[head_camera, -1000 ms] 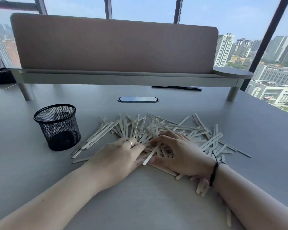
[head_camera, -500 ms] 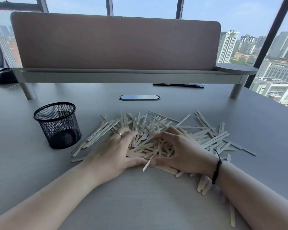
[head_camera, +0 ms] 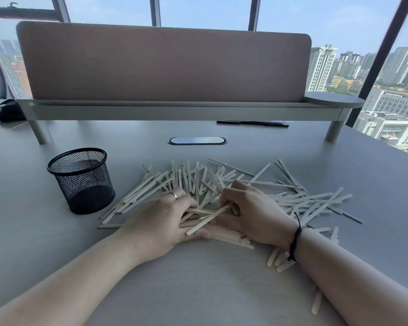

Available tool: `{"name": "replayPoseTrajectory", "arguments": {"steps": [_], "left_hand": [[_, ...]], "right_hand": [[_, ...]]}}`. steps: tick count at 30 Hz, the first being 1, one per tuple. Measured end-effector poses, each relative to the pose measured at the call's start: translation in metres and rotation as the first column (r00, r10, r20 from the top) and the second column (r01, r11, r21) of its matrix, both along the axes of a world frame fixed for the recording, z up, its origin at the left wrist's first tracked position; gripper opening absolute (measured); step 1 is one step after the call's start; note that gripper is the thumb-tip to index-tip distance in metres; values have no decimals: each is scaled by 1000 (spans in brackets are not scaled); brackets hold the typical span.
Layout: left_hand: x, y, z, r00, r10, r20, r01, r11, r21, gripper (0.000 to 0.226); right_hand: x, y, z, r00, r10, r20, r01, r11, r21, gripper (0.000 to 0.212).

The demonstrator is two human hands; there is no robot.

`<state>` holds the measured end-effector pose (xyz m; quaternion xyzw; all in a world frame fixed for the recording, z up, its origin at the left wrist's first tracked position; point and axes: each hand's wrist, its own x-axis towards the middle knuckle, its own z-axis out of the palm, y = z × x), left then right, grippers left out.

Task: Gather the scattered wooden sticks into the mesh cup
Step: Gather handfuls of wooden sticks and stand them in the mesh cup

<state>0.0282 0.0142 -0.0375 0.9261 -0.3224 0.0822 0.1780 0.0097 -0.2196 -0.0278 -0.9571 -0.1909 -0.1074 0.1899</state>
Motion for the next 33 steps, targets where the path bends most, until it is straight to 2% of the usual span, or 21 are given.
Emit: {"name": "replayPoseTrajectory", "arguments": {"steps": [4, 13, 16, 19, 24, 26, 31, 33], "left_hand": [[-3, -2, 2, 999, 21, 44, -22, 1000, 19, 83], [-10, -2, 8, 996, 45, 70, -47, 999, 15, 89], [-13, -3, 8, 982, 68, 175, -65, 998, -20, 85], [-15, -5, 5, 938, 86, 337, -66, 995, -71, 65], [-20, -9, 11, 916, 89, 391, -54, 994, -99, 58], [-23, -13, 13, 904, 65, 422, -33, 996, -81, 59], [-32, -26, 17, 839, 12, 543, 11, 999, -40, 66], [-38, -29, 18, 817, -20, 576, 55, 998, -44, 67]], "right_hand": [[-2, -1, 1, 1000, 5, 24, -4, 1000, -13, 33], [-5, -1, 4, 994, -57, 95, 63, 996, -67, 43], [-6, -1, 5, 991, -68, 111, 77, 995, -71, 55], [-6, -1, 5, 989, -84, 123, 95, 992, -82, 65], [-4, 0, 2, 985, -119, 128, 131, 987, -96, 72], [-4, 2, 1, 984, -124, 126, 136, 986, -95, 69], [-4, 6, 3, 980, -111, 165, 145, 966, -212, 36], [-3, 6, 1, 973, -102, 209, 151, 960, -235, 36]]}}
